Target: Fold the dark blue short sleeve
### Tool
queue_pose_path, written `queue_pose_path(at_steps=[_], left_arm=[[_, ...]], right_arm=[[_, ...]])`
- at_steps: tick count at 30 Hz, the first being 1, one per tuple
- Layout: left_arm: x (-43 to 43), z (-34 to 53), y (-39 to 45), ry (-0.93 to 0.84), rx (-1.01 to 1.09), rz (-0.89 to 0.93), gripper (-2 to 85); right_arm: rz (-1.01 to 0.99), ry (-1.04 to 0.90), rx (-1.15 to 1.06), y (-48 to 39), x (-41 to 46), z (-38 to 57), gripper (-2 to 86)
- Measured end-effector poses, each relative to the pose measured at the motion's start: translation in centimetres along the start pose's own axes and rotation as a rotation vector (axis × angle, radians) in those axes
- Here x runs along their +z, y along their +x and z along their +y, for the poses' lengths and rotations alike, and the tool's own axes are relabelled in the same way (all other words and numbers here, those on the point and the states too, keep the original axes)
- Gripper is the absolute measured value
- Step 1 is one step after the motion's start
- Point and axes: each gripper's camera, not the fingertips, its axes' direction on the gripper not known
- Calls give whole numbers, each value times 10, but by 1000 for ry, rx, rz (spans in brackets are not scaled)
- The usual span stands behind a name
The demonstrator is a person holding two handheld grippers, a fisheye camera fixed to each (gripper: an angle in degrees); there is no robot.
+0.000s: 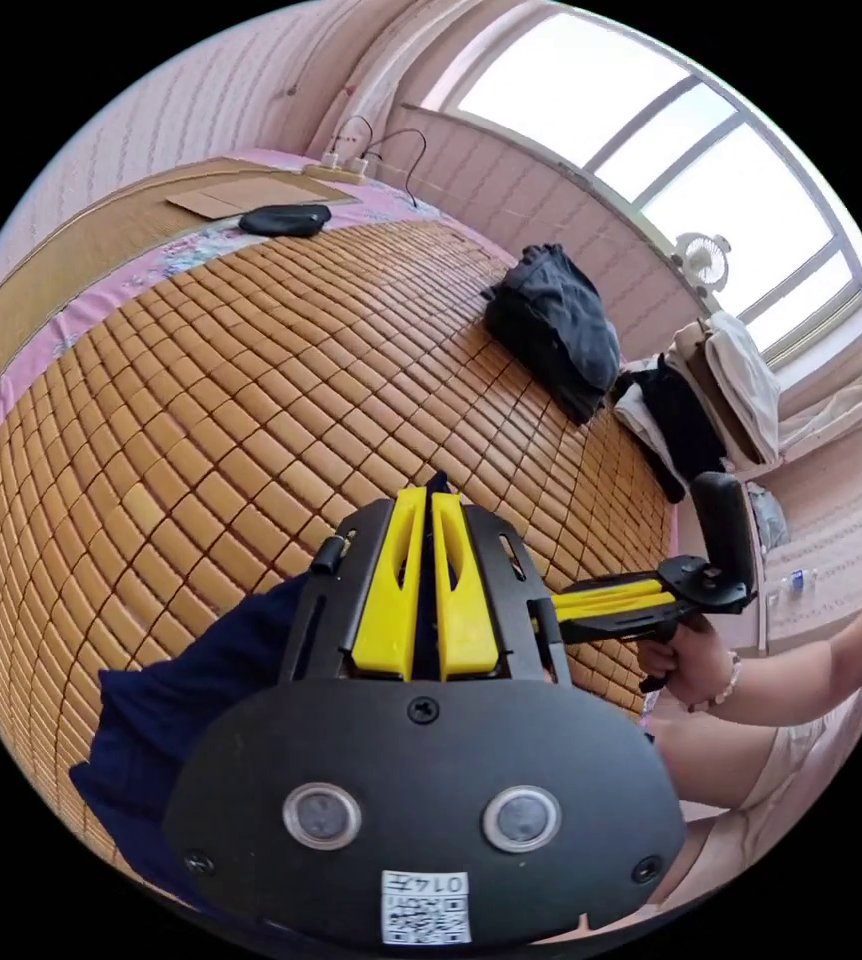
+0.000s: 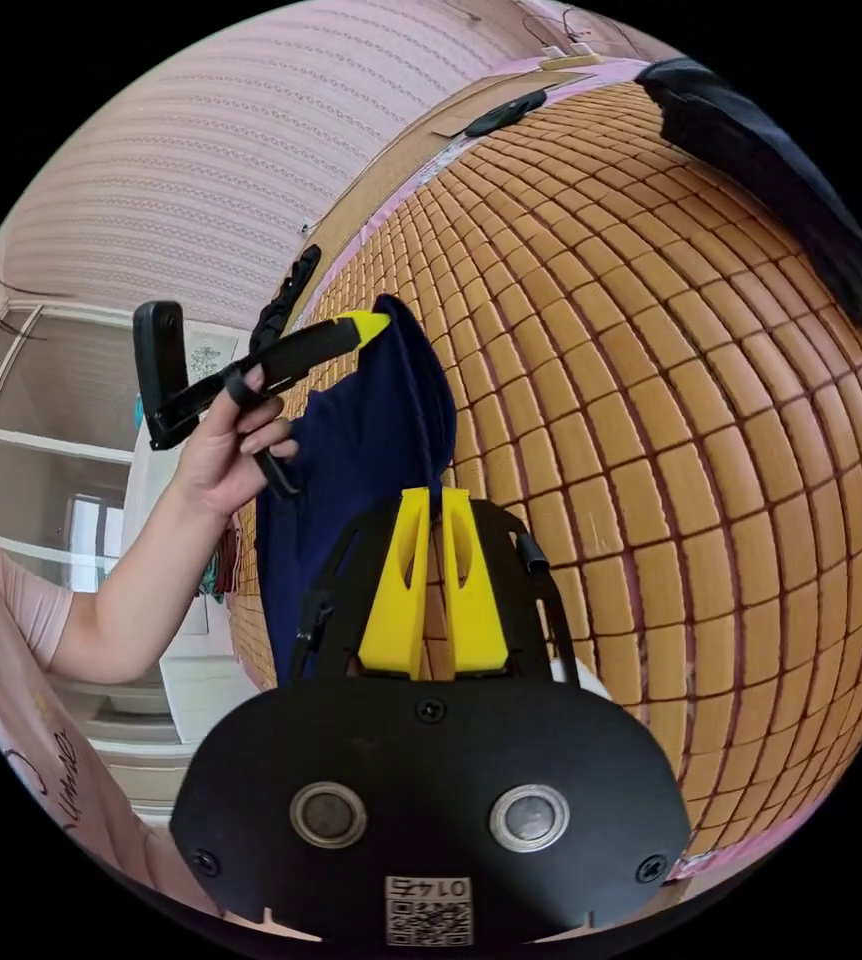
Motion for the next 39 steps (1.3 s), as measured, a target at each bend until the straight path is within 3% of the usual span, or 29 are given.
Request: queue_pose_path(at_steps=[2,5,9,15,19,23,28,39], left_arm=[[39,-20,12,-153,69,-24,-5],[62,-19,33,-217,177,-134,12],[45,-10,30,-162,154,-152,53],[-50,30,9,50,42,-132,53],[-126,113,3,148,-77,-341,1],[-190,220,-11,142,-300,-488,-9],[-242,340,-23,137,-582,-621,-10],[-310,515,-53,275,-911,-586,-2]], right_arm=[[12,16,53,2,5,6,12],[28,24,82,-1,14,7,12],[-12,23,113,-1,25,3,12],[1,-7,107,-10,39,0,8],[70,-33,75,-24,46,0,0],[207,-39,-110,-69,56,-6,-1],[158,-141,-367,-138,109,-22,-2],[-39,-418,-842,-336,335,-14,9]])
